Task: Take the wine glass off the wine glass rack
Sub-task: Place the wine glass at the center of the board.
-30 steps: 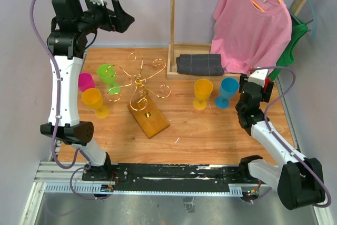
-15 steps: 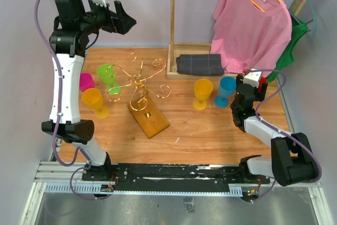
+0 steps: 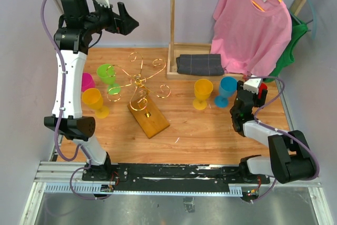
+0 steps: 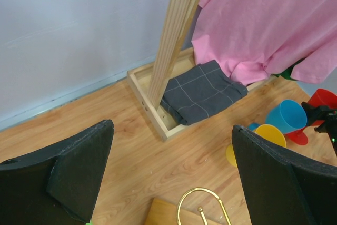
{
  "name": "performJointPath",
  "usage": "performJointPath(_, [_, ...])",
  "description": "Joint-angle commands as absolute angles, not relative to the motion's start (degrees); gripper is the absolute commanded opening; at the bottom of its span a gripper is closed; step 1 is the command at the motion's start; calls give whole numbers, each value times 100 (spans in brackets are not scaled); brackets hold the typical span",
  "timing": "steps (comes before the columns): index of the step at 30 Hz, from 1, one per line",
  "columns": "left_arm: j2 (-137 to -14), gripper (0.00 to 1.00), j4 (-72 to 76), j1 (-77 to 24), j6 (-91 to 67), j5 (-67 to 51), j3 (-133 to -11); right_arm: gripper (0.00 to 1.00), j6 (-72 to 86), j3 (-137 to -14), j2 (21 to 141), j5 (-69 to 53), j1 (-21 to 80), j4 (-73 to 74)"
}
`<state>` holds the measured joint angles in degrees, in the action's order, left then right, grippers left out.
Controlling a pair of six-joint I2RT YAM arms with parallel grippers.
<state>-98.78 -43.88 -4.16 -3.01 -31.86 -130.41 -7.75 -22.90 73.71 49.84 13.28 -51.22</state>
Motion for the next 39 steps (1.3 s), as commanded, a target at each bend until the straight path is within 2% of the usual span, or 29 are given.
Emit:
performJointPath(1, [-9891,99,-4377,-413,-355,-3362,-13241,68,-649,-2109,7375,5273,1375,-5450])
performJointPath(8, [-9905,99,-4377,-413,-387,-3434,-13229,74,-577,-1969,7469,5361,1373,-5660])
performJointPath(15, [-9847,99,-4376,-413,-379,-3471,-13204,92,-567,-2004,7504,5483,1372,-5660])
performJointPath(17, [-9823,99,-4378,-413,-363,-3463,-13208,94,-567,-2016,7507,5481,1371,-5641])
performJointPath(34, [-9704,99,-4377,-413,-337,-3590,-13123,100,-136,-1954,6982,5235,1374,-4825])
performJointPath(39, [-9664,99,-4379,-413,-325,-3630,-13091,98,-135,-1985,6711,5178,1382,-4597])
